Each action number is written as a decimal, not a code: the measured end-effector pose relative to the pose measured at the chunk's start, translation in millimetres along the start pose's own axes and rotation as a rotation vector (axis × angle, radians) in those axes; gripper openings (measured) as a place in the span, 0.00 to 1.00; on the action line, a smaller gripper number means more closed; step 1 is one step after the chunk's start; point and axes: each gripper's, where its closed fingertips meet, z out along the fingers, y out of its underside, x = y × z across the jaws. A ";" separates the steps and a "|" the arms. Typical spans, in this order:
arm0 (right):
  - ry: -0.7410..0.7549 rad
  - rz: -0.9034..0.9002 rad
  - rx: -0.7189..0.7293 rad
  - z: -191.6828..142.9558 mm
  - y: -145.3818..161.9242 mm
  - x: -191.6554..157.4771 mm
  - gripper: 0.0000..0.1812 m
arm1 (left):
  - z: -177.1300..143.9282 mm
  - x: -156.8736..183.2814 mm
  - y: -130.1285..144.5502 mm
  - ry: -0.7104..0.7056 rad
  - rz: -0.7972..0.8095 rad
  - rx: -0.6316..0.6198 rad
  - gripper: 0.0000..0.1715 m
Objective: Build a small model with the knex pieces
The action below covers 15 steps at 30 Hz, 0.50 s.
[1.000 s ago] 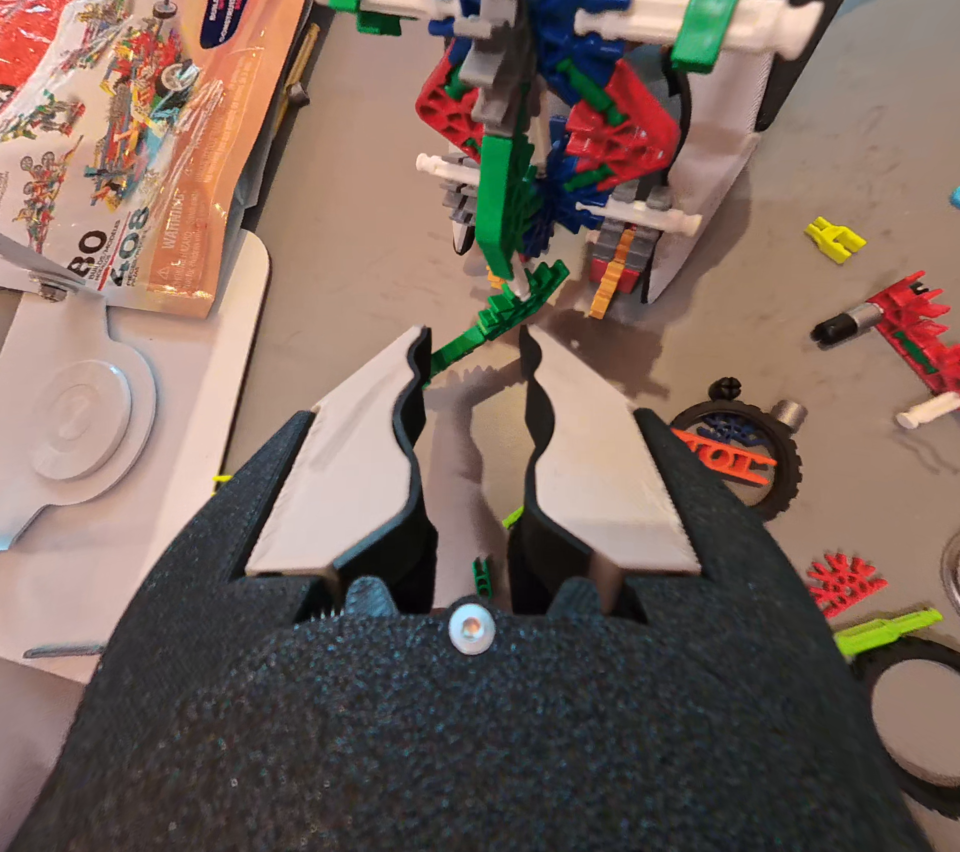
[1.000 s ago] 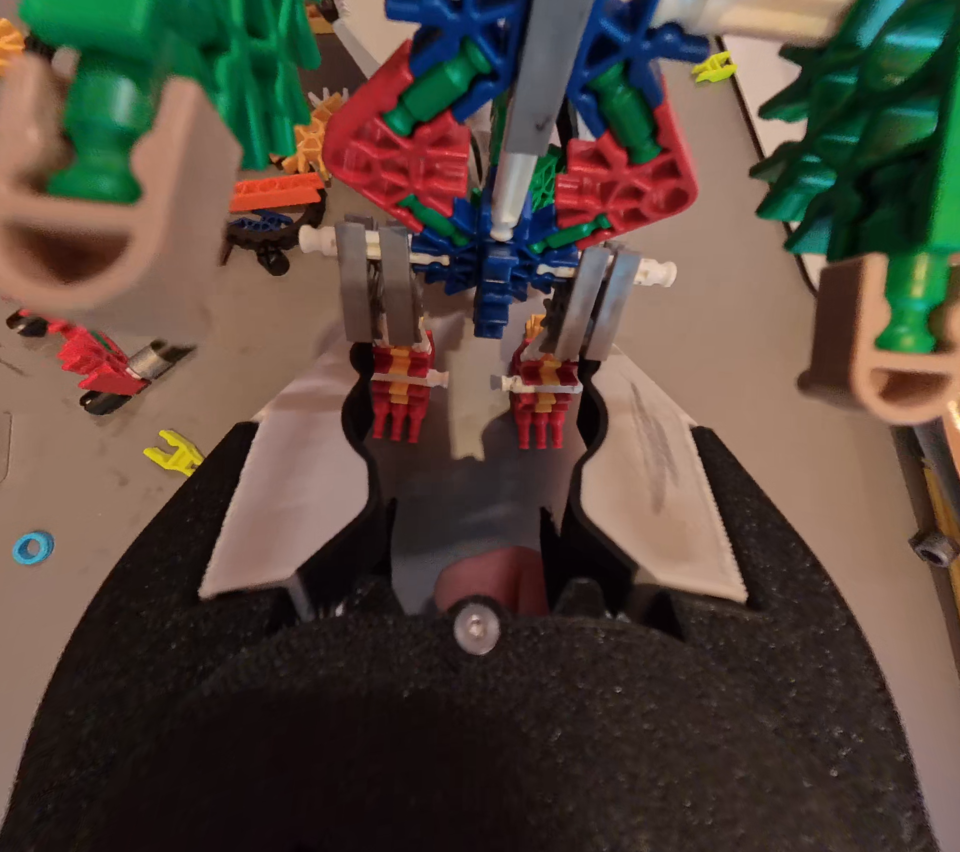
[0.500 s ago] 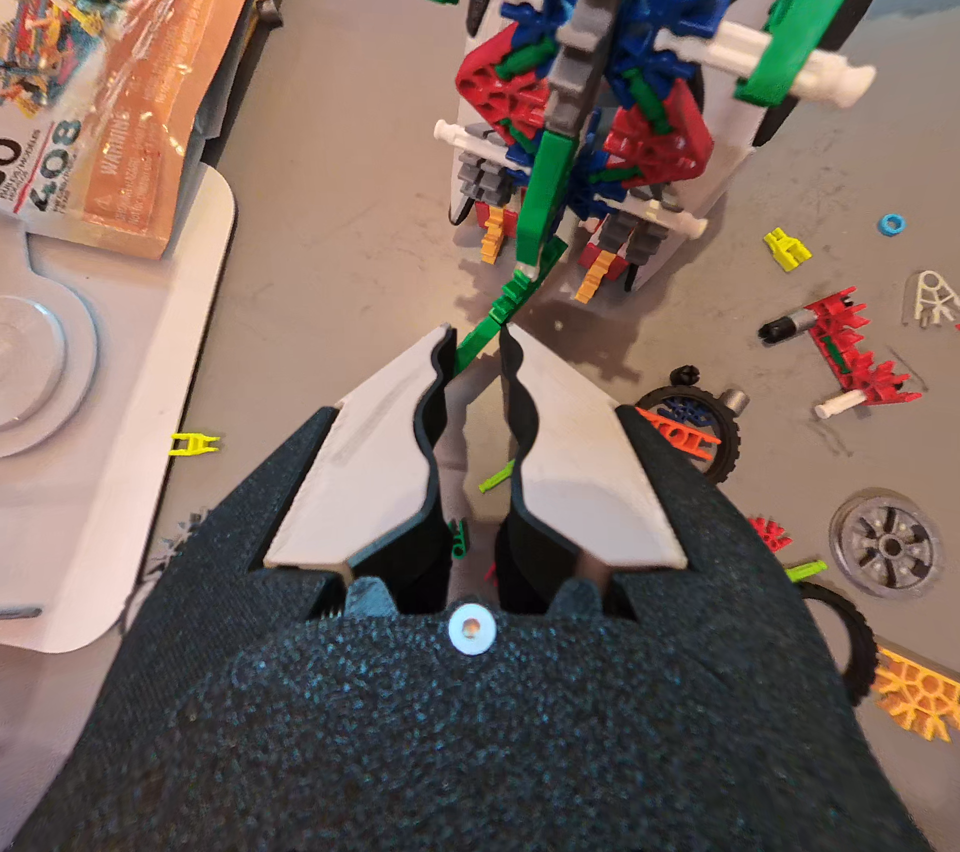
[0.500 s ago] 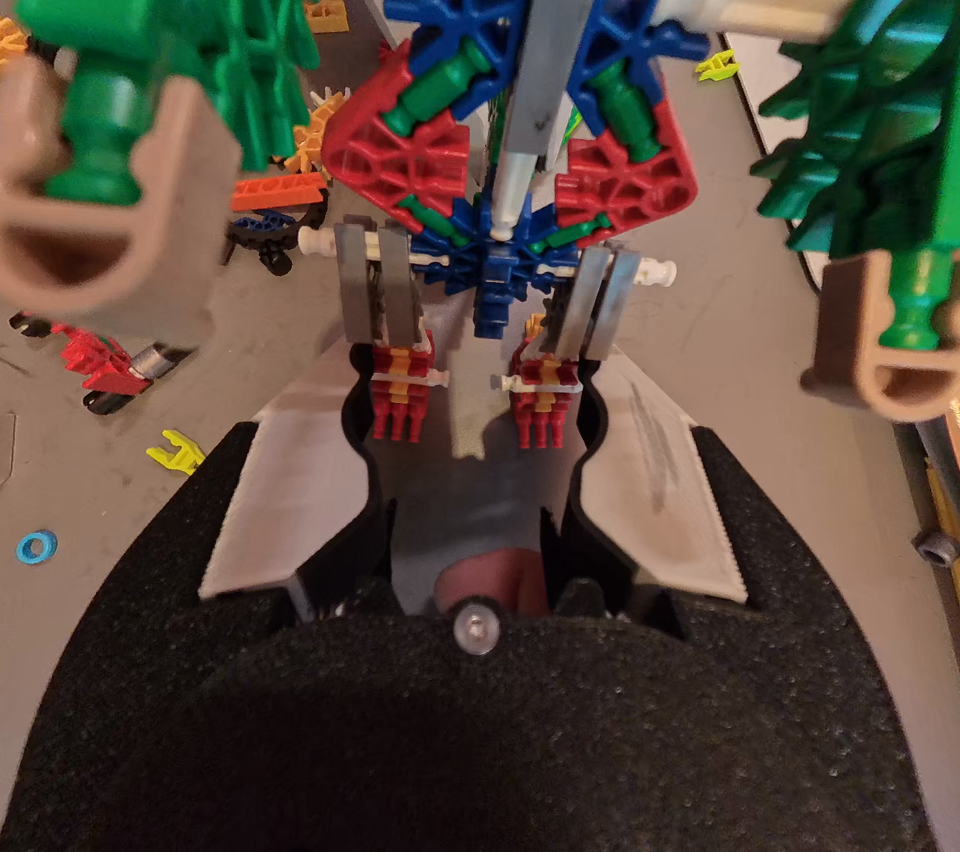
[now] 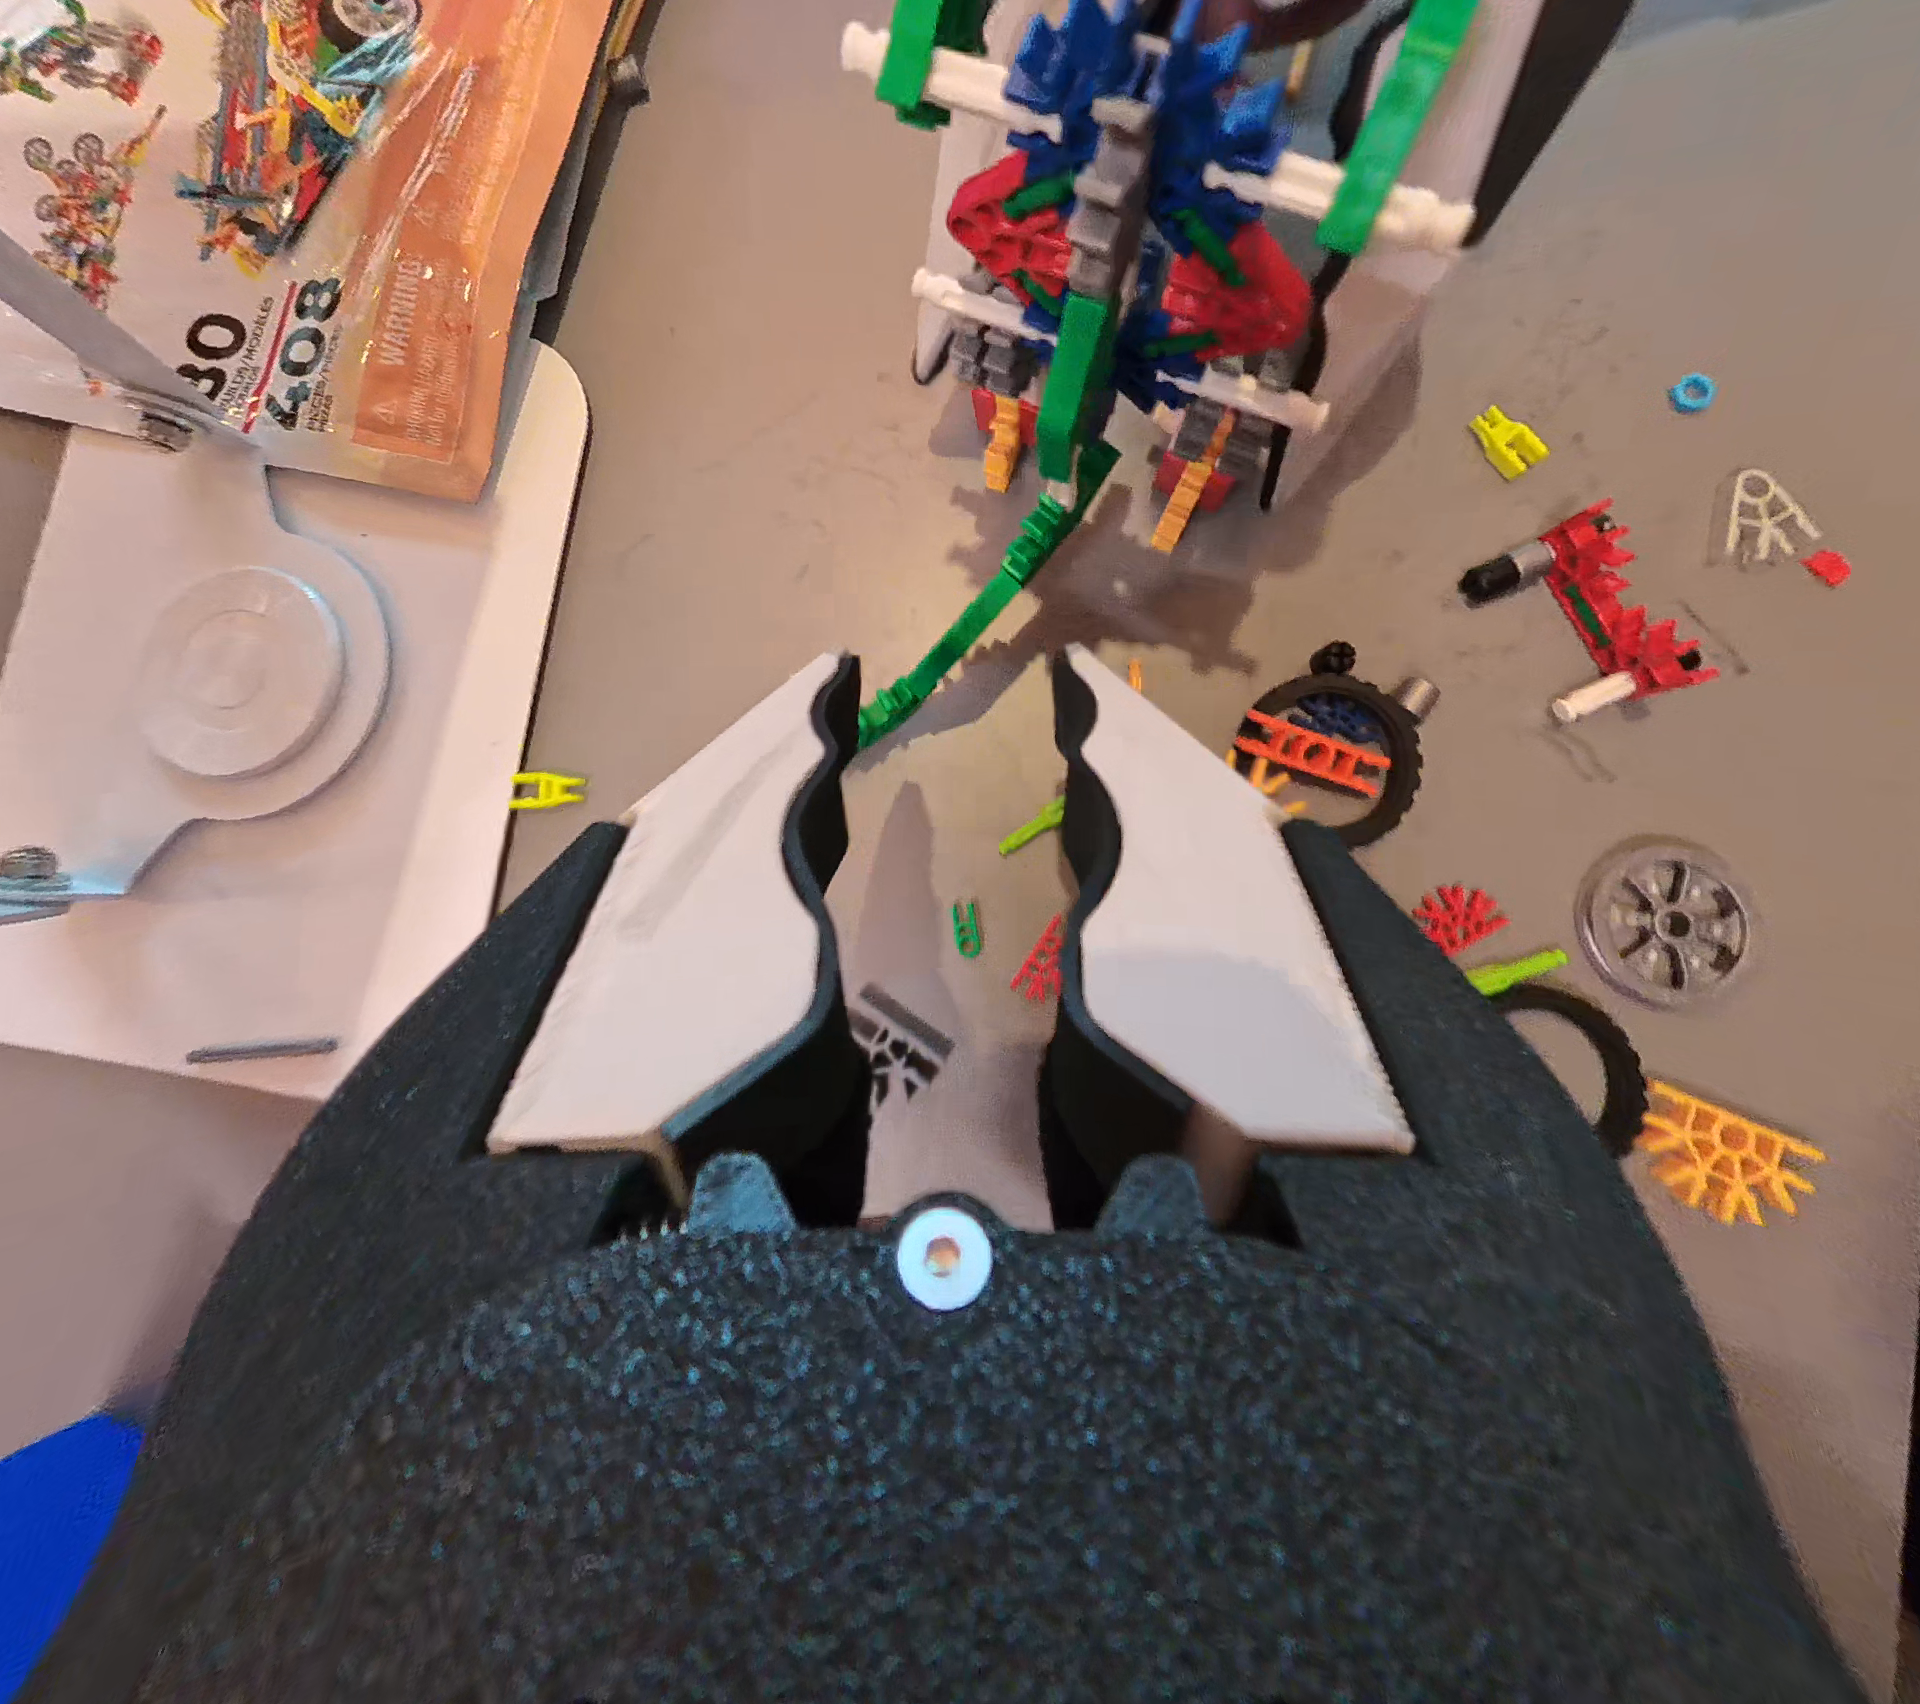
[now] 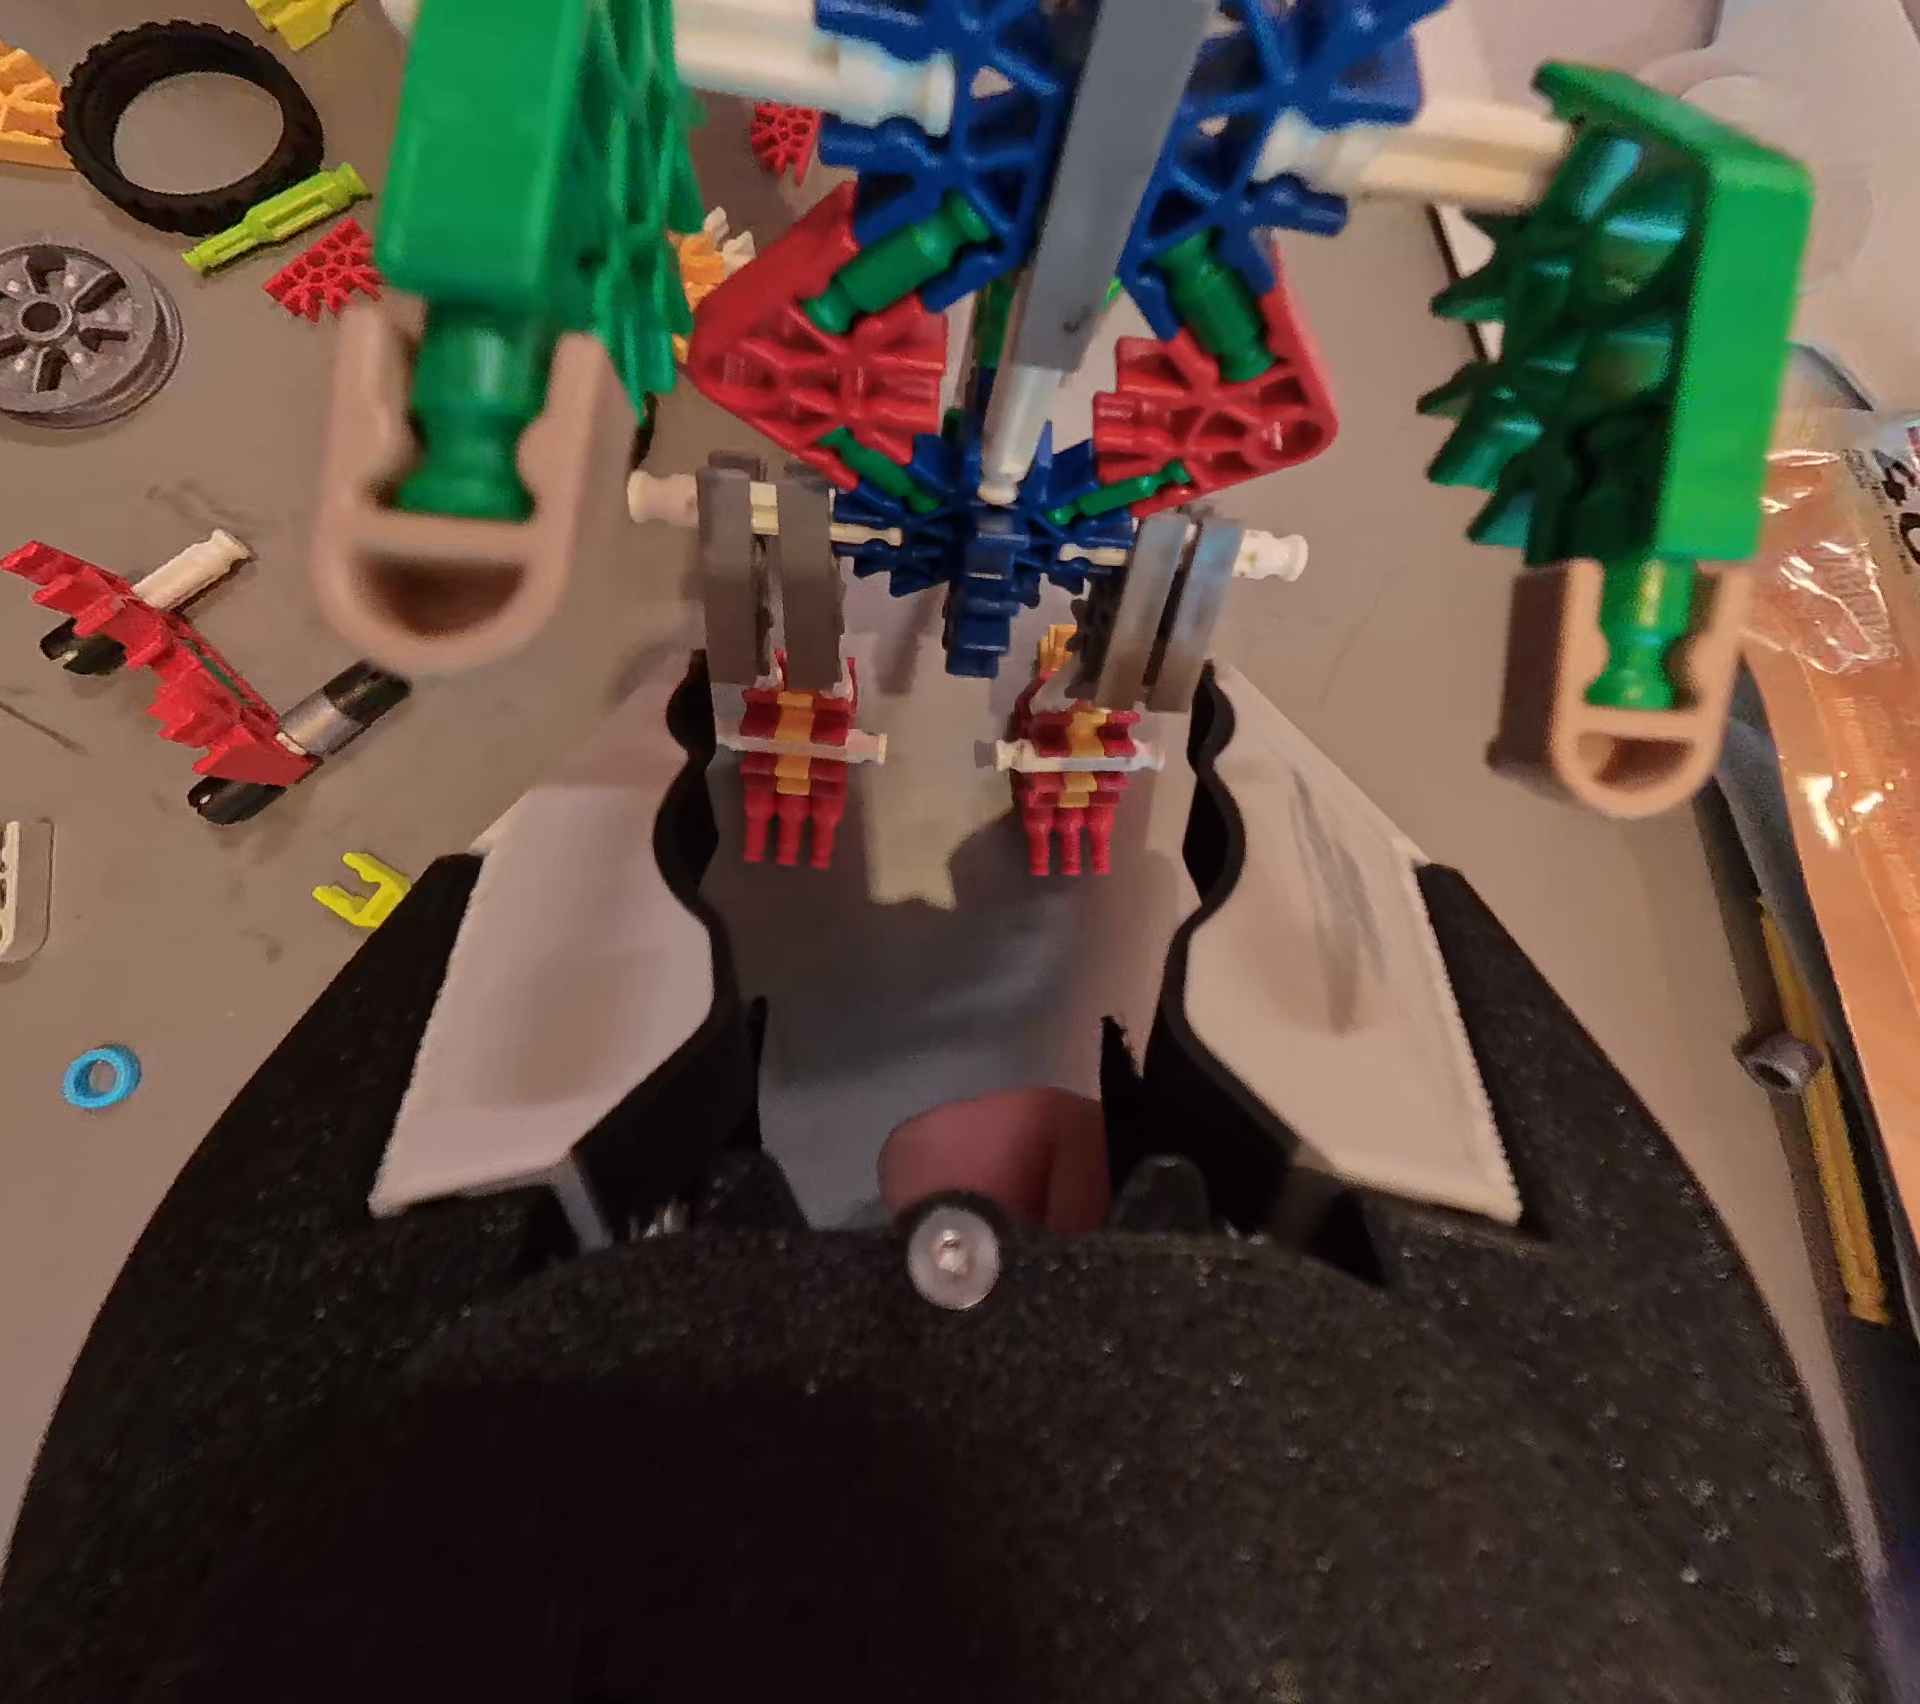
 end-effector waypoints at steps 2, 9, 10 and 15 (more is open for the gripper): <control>0.002 -0.001 -0.016 -1.8 2.7 1.2 0.51 | -4.8 2.8 3.7 -0.018 0.033 -0.029 0.22; 0.008 -0.019 -0.063 -9.9 14.6 2.5 0.53 | -2.1 36.5 27.8 0.069 0.132 -0.133 0.22; 0.005 -0.014 -0.065 -11.1 16.6 2.9 0.53 | -1.8 38.0 31.2 0.062 0.146 -0.143 0.22; -0.005 0.008 -0.060 -15.4 20.5 5.4 0.53 | -6.2 36.0 39.4 0.017 0.115 -0.140 0.21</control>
